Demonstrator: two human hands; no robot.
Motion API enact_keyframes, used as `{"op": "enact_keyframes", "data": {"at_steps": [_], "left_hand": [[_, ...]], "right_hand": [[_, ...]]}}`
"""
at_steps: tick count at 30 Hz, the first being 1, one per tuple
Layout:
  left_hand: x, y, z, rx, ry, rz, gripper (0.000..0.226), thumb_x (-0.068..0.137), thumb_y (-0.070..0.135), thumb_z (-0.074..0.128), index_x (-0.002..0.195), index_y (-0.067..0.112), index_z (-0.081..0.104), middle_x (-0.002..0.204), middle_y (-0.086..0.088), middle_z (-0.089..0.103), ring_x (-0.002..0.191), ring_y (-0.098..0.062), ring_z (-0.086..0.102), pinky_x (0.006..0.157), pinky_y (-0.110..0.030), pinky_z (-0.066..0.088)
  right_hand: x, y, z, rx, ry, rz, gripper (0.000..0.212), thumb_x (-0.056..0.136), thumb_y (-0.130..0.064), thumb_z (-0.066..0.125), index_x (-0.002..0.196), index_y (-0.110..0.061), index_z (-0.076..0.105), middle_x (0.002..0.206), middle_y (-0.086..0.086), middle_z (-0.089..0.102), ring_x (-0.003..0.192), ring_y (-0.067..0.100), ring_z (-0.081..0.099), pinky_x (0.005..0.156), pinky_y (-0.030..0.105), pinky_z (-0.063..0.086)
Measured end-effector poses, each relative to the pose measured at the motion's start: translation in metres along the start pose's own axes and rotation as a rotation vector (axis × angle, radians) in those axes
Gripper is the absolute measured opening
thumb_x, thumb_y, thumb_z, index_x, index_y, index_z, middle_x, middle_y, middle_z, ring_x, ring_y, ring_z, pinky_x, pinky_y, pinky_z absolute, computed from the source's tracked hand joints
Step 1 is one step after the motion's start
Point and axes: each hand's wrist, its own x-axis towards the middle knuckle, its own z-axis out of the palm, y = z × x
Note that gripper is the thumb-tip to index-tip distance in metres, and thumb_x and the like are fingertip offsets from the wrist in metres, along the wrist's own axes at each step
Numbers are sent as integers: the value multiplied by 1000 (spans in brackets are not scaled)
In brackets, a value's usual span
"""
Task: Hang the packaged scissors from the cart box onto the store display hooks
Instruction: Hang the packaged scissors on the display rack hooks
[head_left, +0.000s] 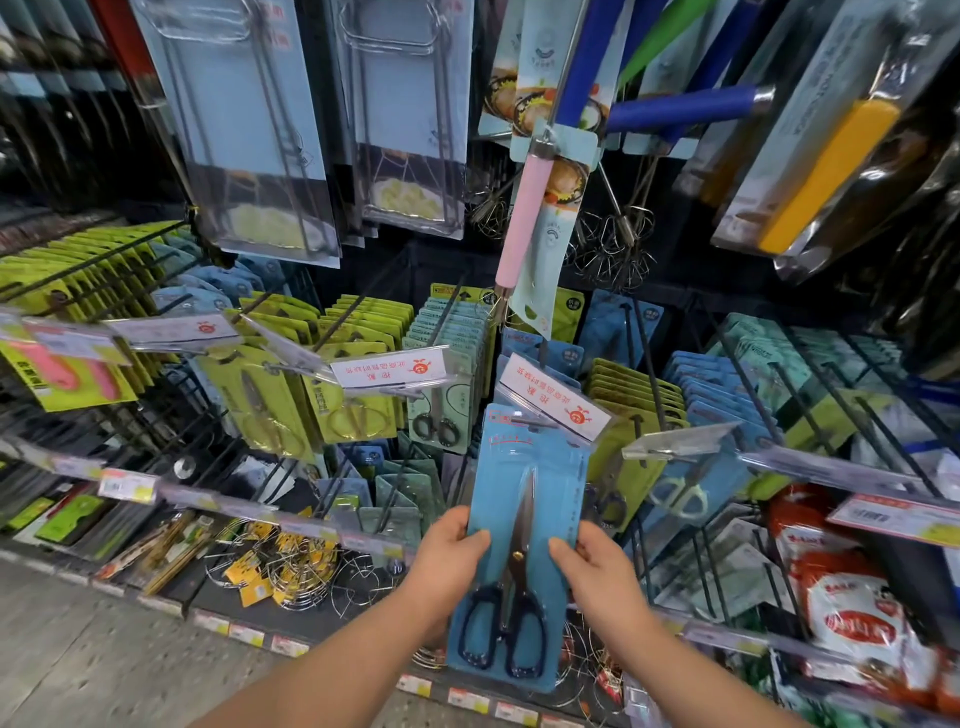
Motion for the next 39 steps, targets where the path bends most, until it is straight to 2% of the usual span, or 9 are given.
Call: {"op": "enact_keyframes", "data": {"at_steps": [4,9,14,19,21,24,33,36,39], "left_hand": [[-2,-4,-5,-41,65,17,23,93,-5,44,88,12,60,79,-7,65,70,-21,60,66,-30,51],[14,5,-4,42,75,18,23,91,0,47,92,21,55,93,-8,69,83,-29,65,83,-46,53],[44,19,7,138,76,6,16,92,3,46,102,13,52,99,-12,65,89,-29,63,84,-44,53],[82,25,12,257,116,11,21,92,5,48,110,5,58,107,-21,66,94,-35,64,85,-44,54],[93,25,13,267,118,-8,23,93,8,49,113,3,59,106,-22,66,89,-32,63,83,-40,52],[104,22,13,325,104,-26,26,95,19,51,113,3,58,106,-21,64,92,-32,62,82,-39,50],[103,34,5,498,37,0,54,97,34,45,145,12,32,144,-11,45,128,-30,48,105,-35,38],[89,31,-3,729,-11,77,63,95,39,47,147,10,25,149,-16,37,133,-32,41,110,-38,35],[65,28,-13,1205,-34,234,66,94,48,42,148,14,22,152,-16,27,136,-36,32,110,-46,34]], "right_hand": [[0,0,7,35,-2,21,9,93,-9,52,90,-10,60,83,2,67,72,14,62,59,18,50],[15,-5,8,4,19,70,12,94,-17,51,95,-10,60,92,15,68,83,29,65,78,43,53],[55,-10,-1,-125,71,89,16,93,-19,54,104,-7,55,85,3,63,73,16,60,59,26,46],[92,-10,-4,-234,96,153,17,92,-28,53,96,-11,53,79,7,54,70,20,50,50,24,36],[105,-8,-3,-265,92,195,24,92,-32,53,105,-12,56,94,5,61,86,21,58,60,23,46],[118,-2,-3,-297,75,239,35,90,-36,56,119,-17,58,119,6,64,109,26,60,97,36,48],[99,-14,-3,-372,143,180,41,94,-31,51,131,-15,46,128,9,57,107,29,58,92,35,47],[76,-13,-7,-489,153,108,49,93,-29,51,138,-14,36,132,16,50,93,28,60,79,37,50],[47,-19,-11,-644,185,96,57,93,-36,49,143,-16,29,132,15,51,106,33,59,88,44,52]]}}
